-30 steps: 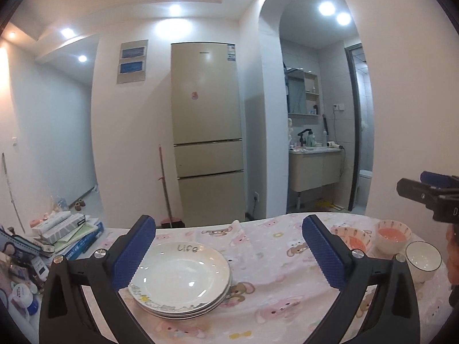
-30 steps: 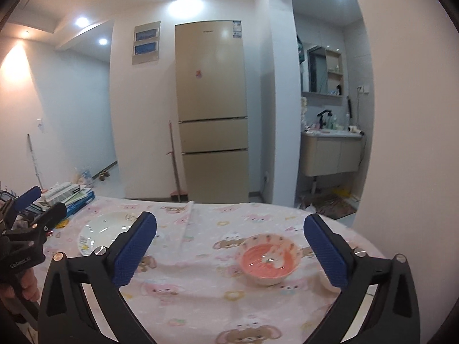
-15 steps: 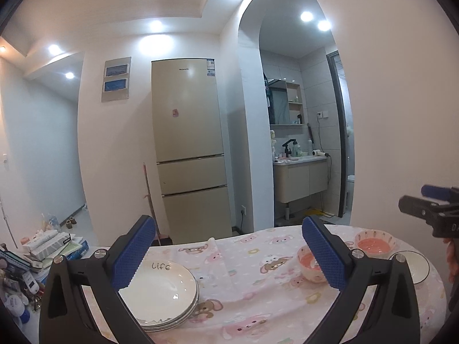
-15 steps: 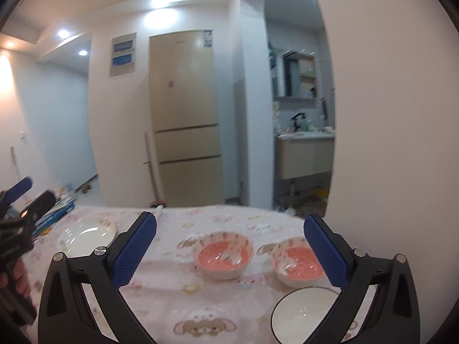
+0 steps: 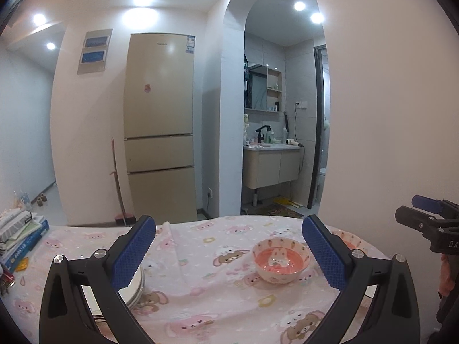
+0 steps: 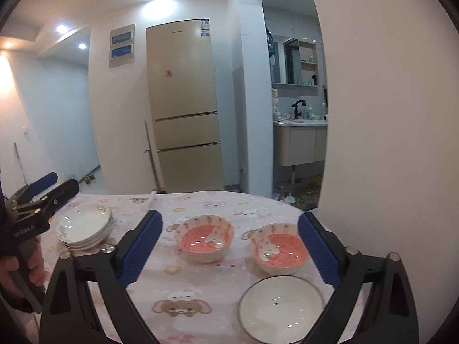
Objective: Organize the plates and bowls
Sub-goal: 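Move both grippers to the rim of a pink bunny bowl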
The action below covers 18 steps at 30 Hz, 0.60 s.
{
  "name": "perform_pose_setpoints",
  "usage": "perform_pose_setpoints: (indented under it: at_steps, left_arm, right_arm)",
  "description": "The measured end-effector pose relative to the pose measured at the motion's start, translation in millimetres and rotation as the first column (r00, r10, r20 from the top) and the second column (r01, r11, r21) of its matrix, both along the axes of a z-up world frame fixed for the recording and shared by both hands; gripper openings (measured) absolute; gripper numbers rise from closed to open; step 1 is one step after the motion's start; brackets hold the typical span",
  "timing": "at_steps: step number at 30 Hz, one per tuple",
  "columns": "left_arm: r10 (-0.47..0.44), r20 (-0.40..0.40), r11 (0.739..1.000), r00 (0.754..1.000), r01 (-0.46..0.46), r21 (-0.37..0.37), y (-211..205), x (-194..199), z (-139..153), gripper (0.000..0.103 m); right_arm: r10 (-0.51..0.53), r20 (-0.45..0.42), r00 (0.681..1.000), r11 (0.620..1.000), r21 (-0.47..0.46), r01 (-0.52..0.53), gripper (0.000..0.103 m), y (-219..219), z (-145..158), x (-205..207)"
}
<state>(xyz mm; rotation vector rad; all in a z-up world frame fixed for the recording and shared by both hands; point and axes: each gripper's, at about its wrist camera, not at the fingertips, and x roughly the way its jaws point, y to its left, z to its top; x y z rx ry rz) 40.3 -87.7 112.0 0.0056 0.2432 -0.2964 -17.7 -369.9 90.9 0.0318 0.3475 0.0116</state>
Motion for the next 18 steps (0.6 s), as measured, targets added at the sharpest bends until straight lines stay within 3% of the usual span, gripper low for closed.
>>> perform_pose_setpoints:
  at_steps: [8,13,18]
  left_arm:
    - [-0.045,-0.048,0.999,0.998,0.045,0.008,-24,26,2,0.103]
    - [-0.077,-0.069,0.997,0.995,0.078,0.008,-37,40,0,0.103]
    - [-0.137,-0.147,0.990,0.980,0.139,0.001,-54,62,-12,0.103]
  right_arm:
    - [0.002,-0.043,0.999,1.000,0.002,-0.002,0.063,-24,-1,6]
    - [0.028,-0.083,0.996,0.999,0.044,-0.025,0.061,-38,-7,18]
    - [0.024,-0.139,0.990,0.999,0.039,-0.019,0.061,-48,-17,38]
